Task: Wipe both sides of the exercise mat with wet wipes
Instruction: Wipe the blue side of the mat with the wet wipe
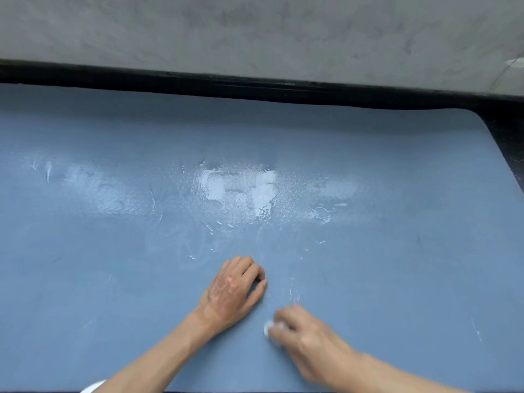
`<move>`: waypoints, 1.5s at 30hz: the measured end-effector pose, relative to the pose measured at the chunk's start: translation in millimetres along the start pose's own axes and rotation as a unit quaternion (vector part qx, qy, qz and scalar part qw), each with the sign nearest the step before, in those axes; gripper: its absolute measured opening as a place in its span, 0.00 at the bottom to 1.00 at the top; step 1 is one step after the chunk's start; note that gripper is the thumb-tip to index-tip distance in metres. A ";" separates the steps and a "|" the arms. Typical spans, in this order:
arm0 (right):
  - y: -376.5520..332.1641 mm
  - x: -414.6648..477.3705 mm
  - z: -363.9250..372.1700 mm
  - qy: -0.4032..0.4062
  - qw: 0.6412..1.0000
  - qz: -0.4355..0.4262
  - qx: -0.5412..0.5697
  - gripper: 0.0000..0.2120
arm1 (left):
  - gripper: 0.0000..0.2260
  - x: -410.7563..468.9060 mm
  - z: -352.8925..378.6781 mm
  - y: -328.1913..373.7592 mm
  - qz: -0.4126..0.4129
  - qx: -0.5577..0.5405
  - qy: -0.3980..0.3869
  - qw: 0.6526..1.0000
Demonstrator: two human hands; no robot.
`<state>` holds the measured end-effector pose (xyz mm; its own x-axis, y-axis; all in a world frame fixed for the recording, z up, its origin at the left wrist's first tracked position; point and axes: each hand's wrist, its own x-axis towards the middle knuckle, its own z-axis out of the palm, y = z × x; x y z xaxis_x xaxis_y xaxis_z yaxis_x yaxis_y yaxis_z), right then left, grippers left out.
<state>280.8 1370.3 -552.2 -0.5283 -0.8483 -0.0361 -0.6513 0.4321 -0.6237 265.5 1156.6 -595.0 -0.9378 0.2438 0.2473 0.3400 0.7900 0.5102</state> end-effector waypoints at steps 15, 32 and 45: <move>-25.3 -49.0 14.7 -0.118 0.993 -0.005 -0.008 0.16 | 0.07 3.8 -4.0 5.9 -0.010 0.024 -0.016 1.000; 6.4 -49.0 -22.7 -0.088 0.995 -0.027 -0.048 0.15 | 0.06 4.3 -3.7 4.6 -0.008 0.027 -0.029 0.999; 23.7 -11.9 -24.6 0.026 0.993 0.084 -0.075 0.22 | 0.08 5.1 -5.5 4.7 -0.012 0.030 -0.038 0.999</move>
<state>258.2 1398.2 -547.4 -0.6617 -0.7448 -0.0866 -0.6232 0.6105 -0.4887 262.7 1158.4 -586.8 -0.9487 0.2650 0.1723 0.3155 0.8276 0.4643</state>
